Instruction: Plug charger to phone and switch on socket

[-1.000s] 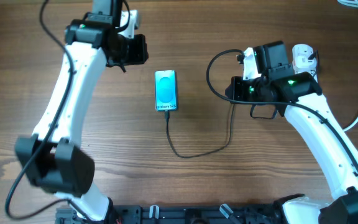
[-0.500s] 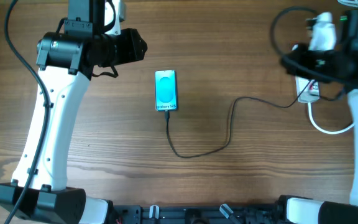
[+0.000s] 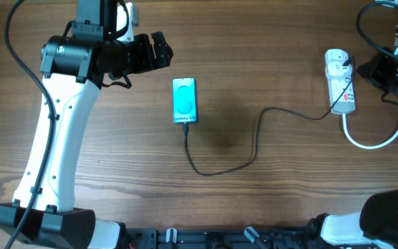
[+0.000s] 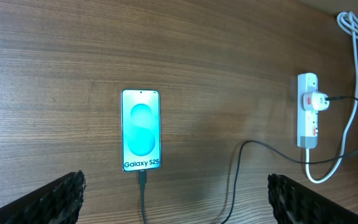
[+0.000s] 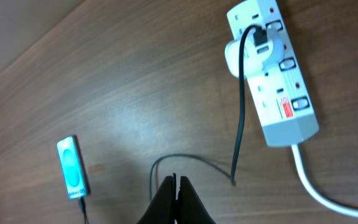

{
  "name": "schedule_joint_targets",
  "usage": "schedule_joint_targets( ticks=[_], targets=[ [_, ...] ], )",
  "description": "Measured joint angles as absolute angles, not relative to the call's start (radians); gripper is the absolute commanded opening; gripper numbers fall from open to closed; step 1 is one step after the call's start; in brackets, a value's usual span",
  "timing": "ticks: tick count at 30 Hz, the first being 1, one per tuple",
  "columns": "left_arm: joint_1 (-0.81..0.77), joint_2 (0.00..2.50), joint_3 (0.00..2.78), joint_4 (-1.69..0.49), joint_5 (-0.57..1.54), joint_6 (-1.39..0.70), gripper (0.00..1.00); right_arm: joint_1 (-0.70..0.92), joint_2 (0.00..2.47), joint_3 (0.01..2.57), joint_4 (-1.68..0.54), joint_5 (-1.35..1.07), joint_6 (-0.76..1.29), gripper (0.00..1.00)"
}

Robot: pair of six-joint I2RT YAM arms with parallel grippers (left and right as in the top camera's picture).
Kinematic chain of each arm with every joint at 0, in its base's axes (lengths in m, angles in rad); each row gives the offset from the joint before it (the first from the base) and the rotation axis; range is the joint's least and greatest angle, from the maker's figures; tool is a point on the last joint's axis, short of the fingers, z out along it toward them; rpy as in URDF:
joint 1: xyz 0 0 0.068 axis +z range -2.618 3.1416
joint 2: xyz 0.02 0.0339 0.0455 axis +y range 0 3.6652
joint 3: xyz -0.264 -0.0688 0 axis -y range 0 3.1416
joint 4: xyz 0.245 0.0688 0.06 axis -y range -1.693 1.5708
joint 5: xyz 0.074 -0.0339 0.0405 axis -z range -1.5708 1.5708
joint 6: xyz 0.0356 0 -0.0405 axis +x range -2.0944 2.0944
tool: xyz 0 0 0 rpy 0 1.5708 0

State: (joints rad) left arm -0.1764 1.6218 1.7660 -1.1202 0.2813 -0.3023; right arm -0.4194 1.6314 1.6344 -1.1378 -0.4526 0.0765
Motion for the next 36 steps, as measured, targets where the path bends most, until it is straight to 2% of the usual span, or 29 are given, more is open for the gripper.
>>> schedule_joint_targets(
  ticks=[11, 25, 36],
  targets=[
    [-0.176, 1.622, 1.766, -1.120, 0.281, -0.302, 1.00, -0.531, 1.842, 1.635, -0.938, -0.433, 0.123, 0.04],
    [-0.176, 1.622, 1.766, -1.120, 0.281, -0.302, 1.00, -0.533, 2.099, 1.636, -0.756, -0.365, 0.134, 0.04],
    [-0.176, 1.622, 1.766, -1.120, 0.281, -0.302, 1.00, -0.492, 2.161, 1.633, -0.706, -0.365, 0.117, 0.04]
  ],
)
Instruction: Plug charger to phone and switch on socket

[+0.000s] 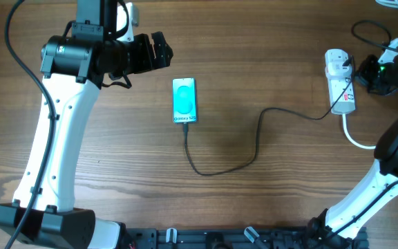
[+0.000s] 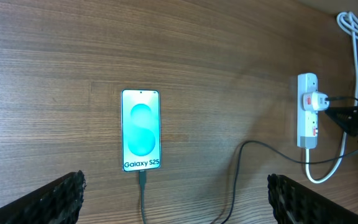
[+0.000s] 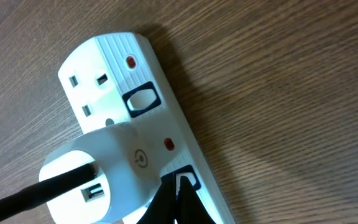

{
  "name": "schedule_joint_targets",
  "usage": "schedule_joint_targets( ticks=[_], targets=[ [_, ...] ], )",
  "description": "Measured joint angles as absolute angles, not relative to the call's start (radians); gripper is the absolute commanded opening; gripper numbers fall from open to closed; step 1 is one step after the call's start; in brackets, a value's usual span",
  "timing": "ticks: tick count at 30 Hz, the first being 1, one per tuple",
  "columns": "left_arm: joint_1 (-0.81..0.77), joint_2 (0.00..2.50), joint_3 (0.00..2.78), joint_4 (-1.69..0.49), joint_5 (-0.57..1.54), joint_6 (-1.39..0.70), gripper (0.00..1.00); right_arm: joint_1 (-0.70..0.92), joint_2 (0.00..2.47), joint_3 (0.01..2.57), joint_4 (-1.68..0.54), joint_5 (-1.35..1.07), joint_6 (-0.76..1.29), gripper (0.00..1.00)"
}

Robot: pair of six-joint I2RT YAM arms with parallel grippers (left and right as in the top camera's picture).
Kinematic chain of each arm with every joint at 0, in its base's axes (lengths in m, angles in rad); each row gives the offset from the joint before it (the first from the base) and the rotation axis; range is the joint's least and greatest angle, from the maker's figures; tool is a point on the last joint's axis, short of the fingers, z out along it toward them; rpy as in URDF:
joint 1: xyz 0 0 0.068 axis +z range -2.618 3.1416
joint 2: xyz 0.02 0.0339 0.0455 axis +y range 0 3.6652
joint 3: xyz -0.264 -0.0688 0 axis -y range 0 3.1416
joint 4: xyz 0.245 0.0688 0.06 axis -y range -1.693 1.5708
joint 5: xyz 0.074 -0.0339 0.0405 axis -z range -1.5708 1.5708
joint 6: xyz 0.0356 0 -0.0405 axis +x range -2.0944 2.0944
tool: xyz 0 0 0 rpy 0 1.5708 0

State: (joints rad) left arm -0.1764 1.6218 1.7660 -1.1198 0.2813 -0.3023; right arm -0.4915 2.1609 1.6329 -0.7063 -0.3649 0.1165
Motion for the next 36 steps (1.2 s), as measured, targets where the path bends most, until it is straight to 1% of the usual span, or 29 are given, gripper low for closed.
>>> schedule_joint_targets(
  ticks=[11, 19, 36],
  targets=[
    [-0.176, 1.622, 1.766, -1.119, 0.281, -0.302, 1.00, -0.477, 2.161, 1.633, -0.706, -0.355, 0.112, 0.04],
    [-0.176, 1.622, 1.766, -1.119, 0.281, -0.302, 1.00, -0.478, 2.207, 1.634, -0.686, -0.337, 0.154, 0.04],
    [-0.176, 1.622, 1.766, -1.119, 0.281, -0.302, 1.00, -0.474, 2.207, 1.641, -0.713, -0.339, 0.156, 0.04]
  ],
)
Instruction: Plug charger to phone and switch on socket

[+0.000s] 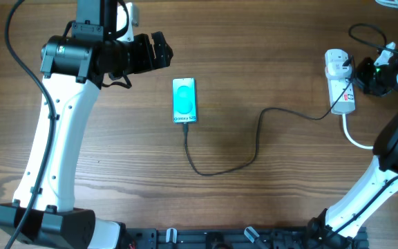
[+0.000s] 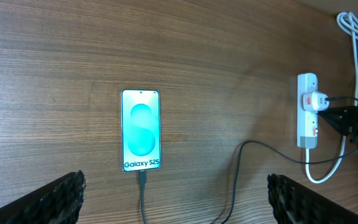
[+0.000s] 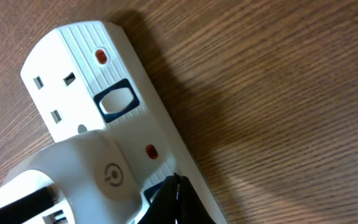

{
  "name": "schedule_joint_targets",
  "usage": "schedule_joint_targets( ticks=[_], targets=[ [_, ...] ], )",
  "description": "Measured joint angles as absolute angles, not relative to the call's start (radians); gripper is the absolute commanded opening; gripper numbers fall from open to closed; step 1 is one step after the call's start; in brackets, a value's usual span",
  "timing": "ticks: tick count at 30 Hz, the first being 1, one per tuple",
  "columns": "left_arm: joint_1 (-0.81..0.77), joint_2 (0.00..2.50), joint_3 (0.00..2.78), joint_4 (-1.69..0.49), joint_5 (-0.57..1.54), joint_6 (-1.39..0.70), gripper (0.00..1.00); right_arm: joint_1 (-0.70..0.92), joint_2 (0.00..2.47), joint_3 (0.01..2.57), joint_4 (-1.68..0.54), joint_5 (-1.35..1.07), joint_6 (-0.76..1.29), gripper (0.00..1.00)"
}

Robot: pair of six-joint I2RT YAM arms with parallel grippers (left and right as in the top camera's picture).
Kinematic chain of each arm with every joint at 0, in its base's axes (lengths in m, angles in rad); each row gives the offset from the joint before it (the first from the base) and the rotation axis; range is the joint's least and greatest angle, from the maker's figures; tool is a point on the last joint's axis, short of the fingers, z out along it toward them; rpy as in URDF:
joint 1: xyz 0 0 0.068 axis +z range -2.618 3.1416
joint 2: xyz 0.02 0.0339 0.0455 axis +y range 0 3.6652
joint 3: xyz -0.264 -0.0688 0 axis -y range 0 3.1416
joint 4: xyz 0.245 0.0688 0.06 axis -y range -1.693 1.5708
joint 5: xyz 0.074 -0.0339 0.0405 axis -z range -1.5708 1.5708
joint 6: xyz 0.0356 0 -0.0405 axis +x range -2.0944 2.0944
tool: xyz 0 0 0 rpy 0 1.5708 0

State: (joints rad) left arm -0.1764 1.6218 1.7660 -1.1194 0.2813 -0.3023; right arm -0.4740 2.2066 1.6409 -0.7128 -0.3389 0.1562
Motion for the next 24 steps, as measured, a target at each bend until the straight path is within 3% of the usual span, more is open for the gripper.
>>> schedule_joint_targets(
  ticks=[24],
  targets=[
    [-0.176, 1.622, 1.766, -1.120, 0.281, -0.302, 1.00, -0.434, 2.194, 1.671, -0.836, -0.284, 0.224, 0.04]
  ],
)
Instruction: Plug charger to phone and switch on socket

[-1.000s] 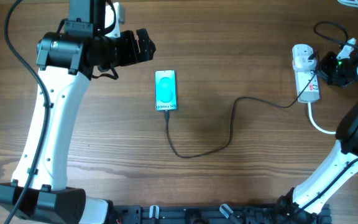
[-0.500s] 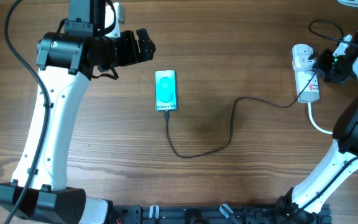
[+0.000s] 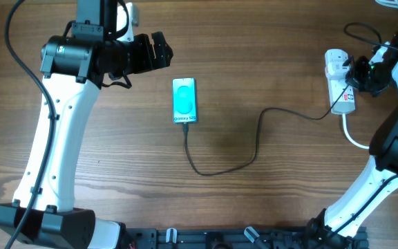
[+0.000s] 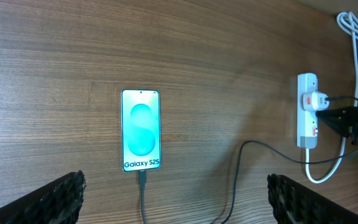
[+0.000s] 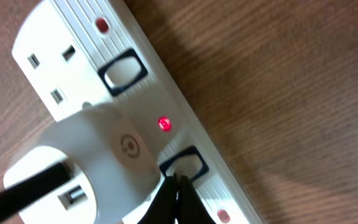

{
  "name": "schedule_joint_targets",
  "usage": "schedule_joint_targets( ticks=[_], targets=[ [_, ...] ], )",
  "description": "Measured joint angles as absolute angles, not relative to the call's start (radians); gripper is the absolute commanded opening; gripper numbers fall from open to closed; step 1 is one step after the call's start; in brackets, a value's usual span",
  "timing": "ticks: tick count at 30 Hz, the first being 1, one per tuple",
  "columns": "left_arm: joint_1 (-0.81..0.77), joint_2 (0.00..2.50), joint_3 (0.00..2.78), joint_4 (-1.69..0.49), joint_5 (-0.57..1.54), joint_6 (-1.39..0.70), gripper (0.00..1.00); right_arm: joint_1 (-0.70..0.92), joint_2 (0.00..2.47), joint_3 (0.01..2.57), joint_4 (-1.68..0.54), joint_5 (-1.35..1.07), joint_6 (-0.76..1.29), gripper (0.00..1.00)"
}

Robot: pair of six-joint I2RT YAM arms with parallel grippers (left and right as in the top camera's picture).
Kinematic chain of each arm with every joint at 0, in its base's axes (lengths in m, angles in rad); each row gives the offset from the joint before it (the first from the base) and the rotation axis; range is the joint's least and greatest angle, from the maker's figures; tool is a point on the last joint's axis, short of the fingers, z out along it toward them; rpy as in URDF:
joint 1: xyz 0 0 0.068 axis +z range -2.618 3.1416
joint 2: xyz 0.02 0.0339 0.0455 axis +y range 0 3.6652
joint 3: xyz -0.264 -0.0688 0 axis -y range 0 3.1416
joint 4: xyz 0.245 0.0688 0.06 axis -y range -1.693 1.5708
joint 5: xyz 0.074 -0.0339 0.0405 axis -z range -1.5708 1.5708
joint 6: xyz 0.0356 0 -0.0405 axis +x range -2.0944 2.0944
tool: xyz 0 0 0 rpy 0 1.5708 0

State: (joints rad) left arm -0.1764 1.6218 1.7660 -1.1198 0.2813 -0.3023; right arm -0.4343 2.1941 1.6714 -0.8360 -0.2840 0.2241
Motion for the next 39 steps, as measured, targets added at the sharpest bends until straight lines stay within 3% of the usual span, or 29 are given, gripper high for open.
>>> schedule_joint_targets(
  ticks=[4, 11, 19, 22, 23, 24, 29, 39],
  targets=[
    [-0.176, 1.622, 1.766, -1.119, 0.281, -0.302, 1.00, -0.433, 2.136, 1.642, -0.906, -0.309, 0.227, 0.04],
    [-0.176, 1.622, 1.766, -1.120, 0.281, -0.302, 1.00, -0.435, 1.717, 1.640, -1.066, -0.315, 0.196, 0.04],
    [-0.176, 1.622, 1.766, -1.121, 0.281, -0.302, 1.00, -0.434, 1.438, 1.640, -1.240, -0.386, 0.047, 0.07],
    [-0.176, 1.622, 1.766, -1.121, 0.281, -0.302, 1.00, -0.384, 1.299, 1.640, -1.280, -0.413, -0.010, 0.20],
    [-0.176, 1.622, 1.766, -1.122, 0.281, -0.302, 1.00, -0.331, 1.238, 1.640, -1.291, -0.419, -0.023, 0.88],
    [-0.176, 1.622, 1.766, -1.122, 0.281, -0.302, 1.00, -0.314, 1.220, 1.640, -1.295, -0.420, -0.028, 1.00],
    [-0.176, 1.622, 1.766, -1.122, 0.281, -0.302, 1.00, -0.284, 1.119, 1.640, -1.352, -0.346, 0.006, 1.00],
    [-0.176, 1.622, 1.766, -1.122, 0.281, -0.302, 1.00, -0.284, 1.162, 1.640, -1.348, -0.305, 0.064, 1.00]
  ],
)
